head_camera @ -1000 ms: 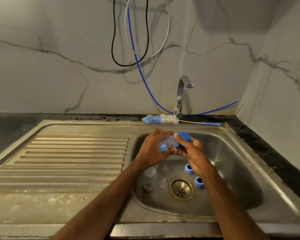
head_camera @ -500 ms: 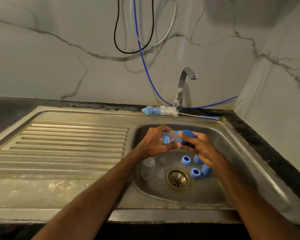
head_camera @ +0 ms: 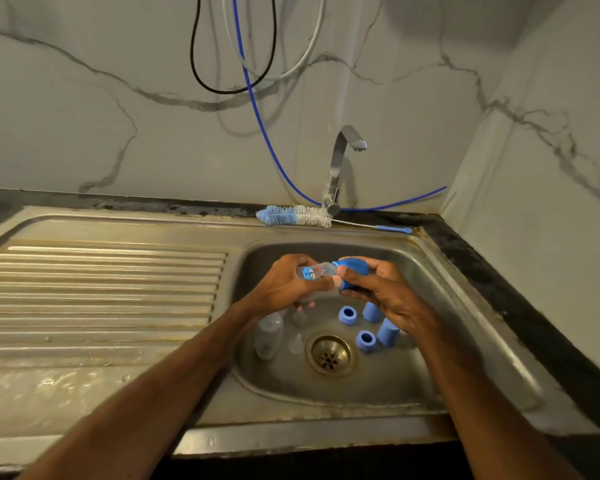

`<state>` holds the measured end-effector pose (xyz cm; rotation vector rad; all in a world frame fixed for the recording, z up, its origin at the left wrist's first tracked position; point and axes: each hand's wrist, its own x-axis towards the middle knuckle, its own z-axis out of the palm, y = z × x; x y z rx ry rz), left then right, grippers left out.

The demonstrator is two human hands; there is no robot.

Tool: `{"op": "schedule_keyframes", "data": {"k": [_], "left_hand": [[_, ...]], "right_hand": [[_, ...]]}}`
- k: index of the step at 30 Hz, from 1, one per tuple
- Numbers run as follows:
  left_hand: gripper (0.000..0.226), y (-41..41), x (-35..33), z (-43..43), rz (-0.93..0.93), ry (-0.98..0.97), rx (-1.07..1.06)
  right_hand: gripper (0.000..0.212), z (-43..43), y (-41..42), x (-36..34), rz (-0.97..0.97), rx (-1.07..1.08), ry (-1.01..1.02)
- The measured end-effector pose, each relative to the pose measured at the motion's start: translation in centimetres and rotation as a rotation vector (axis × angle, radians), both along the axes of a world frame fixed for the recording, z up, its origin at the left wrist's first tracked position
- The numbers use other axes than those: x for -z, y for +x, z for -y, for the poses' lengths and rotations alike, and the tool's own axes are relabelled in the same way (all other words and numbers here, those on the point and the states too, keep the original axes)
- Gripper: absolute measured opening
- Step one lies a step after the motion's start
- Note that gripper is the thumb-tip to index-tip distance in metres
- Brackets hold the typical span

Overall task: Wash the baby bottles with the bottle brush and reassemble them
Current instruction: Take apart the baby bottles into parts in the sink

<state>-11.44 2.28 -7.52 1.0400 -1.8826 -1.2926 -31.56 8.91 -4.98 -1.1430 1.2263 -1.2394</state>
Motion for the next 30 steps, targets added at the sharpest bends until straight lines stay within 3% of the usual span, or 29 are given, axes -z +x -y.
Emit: {"op": "schedule_keyframes", "data": {"k": [4,15,23,25,27,30], "left_hand": [[0.052,0.9,-0.3,-0.3,-0.088,0.121,0.131],[0.055,1.7,0.1,-0.1,-0.073,0.247,0.151],[0.053,1.5,-0.3,-0.2,-0.081,0.155,0.071],[0.049,1.5,0.0,-0.1,-0.035,0.124,0.063],[0.044,1.4,0.2,0.0,-0.005,0.109,0.063],[0.047,1.0,0.6,0.3,0.022,0.083,0.057]], "right_hand": [[0.052,0.0,-0.5,0.0,-0.032,-0.061,-0.053],[0.053,-0.2,-0.6,0.0,-0.138,-0.124,-0.078],[0.035,-0.9,-3.7,-2.5,0.143,0.060,0.008],[0.041,-1.6,-4.7,-2.5,-0.030,0.033,0.065],[0.044,-2.1,-5.0,-1.5,-0.370,0.060,0.191],[0.047,-1.7,-5.3,-0.3,-0.543,0.131,0.268]]}}
